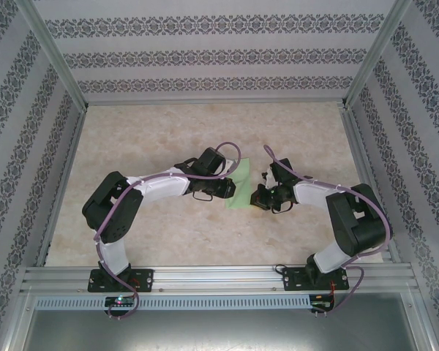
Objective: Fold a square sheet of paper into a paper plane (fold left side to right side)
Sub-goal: Fold the triangle a second time at the center of the table.
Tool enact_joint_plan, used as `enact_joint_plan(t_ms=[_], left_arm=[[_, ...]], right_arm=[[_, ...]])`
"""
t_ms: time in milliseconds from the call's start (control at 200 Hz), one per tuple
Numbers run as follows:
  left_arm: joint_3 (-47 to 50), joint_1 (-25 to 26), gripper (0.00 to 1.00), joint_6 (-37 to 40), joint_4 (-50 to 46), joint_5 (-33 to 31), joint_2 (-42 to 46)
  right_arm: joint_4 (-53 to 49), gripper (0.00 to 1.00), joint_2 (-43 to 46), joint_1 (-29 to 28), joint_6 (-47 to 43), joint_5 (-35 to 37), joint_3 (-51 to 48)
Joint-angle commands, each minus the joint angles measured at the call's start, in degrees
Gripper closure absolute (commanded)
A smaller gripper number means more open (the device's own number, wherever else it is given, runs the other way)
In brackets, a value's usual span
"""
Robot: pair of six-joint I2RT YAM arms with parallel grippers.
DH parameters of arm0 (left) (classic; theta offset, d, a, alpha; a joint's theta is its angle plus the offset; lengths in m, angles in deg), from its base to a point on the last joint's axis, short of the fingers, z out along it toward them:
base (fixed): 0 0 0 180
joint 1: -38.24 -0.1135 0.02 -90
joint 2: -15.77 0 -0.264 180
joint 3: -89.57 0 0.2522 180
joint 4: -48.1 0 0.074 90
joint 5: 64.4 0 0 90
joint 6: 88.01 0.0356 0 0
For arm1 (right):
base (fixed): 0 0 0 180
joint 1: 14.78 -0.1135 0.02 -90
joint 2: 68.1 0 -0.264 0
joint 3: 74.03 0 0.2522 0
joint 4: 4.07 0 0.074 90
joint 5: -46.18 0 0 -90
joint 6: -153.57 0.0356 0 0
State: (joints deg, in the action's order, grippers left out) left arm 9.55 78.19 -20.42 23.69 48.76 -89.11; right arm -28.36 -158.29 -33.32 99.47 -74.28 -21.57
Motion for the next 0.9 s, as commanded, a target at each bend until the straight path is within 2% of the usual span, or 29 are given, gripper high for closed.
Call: enact_joint_plan(t_ms=[0,285,894], left_arm=[[-2.2,-1.3,0.82,2.6,-3.3,-1.7,0.1],[-5.1,-2.1,0.82,4.8,-5.5,-2.2,-3.1],[-7.7,-3.3,0.82,6.8,-6.4,-3.2,-8.0]], right_arm=[[-2.7,0.97,-1.3,-0.4,-1.6,2.7,1.7],[-6.6,0.98,-2.9,-0.5,-3.6,4.3,2.5],[-7.4,0.98,-3.3,-0.9,-4.3,4.1,2.9]])
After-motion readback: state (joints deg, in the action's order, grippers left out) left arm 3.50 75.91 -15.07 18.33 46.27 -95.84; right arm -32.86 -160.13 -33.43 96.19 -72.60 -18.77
